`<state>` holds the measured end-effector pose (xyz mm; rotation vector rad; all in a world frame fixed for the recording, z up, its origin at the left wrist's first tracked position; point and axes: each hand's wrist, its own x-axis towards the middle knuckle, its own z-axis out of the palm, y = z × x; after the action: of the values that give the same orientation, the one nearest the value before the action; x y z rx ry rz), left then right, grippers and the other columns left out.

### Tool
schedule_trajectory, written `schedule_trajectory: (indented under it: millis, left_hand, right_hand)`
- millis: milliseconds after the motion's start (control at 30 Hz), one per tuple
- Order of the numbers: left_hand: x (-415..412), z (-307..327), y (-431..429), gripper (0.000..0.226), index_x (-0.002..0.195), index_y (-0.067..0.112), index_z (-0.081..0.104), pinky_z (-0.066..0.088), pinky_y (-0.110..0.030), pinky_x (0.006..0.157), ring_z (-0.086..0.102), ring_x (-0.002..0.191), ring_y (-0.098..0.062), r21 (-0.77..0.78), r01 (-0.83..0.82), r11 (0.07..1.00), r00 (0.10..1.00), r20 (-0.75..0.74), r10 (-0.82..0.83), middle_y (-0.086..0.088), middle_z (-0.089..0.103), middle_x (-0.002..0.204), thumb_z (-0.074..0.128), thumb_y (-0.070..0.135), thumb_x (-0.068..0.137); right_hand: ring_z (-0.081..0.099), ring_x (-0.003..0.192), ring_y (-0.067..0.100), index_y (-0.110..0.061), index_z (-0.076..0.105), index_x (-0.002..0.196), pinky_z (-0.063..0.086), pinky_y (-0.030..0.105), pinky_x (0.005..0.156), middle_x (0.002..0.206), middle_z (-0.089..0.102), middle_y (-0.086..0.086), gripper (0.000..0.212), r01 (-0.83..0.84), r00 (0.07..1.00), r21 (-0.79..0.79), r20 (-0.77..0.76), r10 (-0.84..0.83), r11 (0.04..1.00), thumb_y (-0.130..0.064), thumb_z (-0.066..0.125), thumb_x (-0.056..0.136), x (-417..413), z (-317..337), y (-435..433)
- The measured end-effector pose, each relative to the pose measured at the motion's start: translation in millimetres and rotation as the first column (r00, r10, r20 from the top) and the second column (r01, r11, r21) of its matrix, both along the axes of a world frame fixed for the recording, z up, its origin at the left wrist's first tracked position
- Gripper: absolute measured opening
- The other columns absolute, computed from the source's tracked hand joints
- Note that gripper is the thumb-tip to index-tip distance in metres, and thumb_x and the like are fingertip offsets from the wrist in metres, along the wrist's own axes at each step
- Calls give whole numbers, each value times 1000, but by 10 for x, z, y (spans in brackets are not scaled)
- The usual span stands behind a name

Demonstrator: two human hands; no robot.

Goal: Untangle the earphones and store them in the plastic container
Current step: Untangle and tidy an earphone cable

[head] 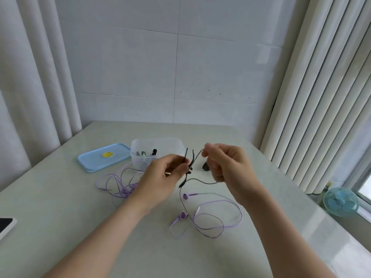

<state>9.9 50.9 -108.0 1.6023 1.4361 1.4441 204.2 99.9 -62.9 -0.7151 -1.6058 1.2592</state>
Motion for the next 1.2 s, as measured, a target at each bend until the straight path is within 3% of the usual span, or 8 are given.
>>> schedule_trajectory:
  millis: [100,233,367,567,700,833,1067,1200]
  left_hand:
    - [28,8,-28,14,113,27,75,56,-29,94,74,106,-11,-41,111,993,994,17,-110,9,80,105,71,25,100]
    - [85,1,-31,17,113,22,77,58,-27,93,75,102,-10,-76,178,981,983,-41,-181,8,81,104,76,20,96]
    - [98,6,-48,20,112,12,78,59,-25,91,78,101,-13,-39,204,978,979,17,-203,2,82,103,78,8,92]
    - [105,68,-52,14,110,3,77,64,-31,83,79,96,-26,72,106,992,973,197,-118,-9,81,100,73,4,97]
    - [43,27,-1,12,108,8,76,66,-35,80,78,94,-24,115,-60,992,984,175,39,-2,81,97,73,14,99]
    - [45,36,6,11,105,14,74,64,-33,75,76,93,-21,123,-144,982,969,221,115,0,80,98,71,23,100]
    - [-76,24,-1,10,111,31,70,53,-28,80,68,95,-6,72,-43,997,990,-131,52,14,74,103,67,28,102]
    - [-38,26,-42,11,110,37,73,56,-42,83,69,98,-8,26,51,998,979,-197,-45,15,76,103,69,32,101]
  right_hand:
    - [28,51,13,-8,70,95,28,24,49,61,39,-2,28,42,997,-15,-70,-43,999,-26,55,109,22,-21,77]
    - [44,53,10,-18,73,93,38,24,54,64,52,-4,25,199,967,129,137,-216,972,-30,57,108,-4,-140,151]
    - [59,61,7,-21,74,87,46,28,63,70,70,-6,20,361,832,369,288,-474,857,-29,63,102,-28,-233,238]
    - [49,53,8,-35,55,54,38,33,57,46,51,-17,43,183,629,471,619,-471,863,-28,69,94,-56,-357,225]
    - [42,47,9,-29,78,68,36,23,53,47,54,-4,25,-12,694,326,683,-227,945,-26,70,92,-63,-255,107]
    - [47,52,11,-23,84,84,40,22,57,50,55,-6,21,-183,759,195,652,12,964,-21,67,96,-50,-139,-45]
    - [28,53,18,-13,74,76,24,27,49,57,40,-1,33,12,956,76,293,-34,997,-27,63,104,-28,-52,-24]
    - [31,51,14,-5,74,87,28,24,48,57,43,-6,36,24,989,19,144,-26,1000,-32,61,107,-21,-33,-16]
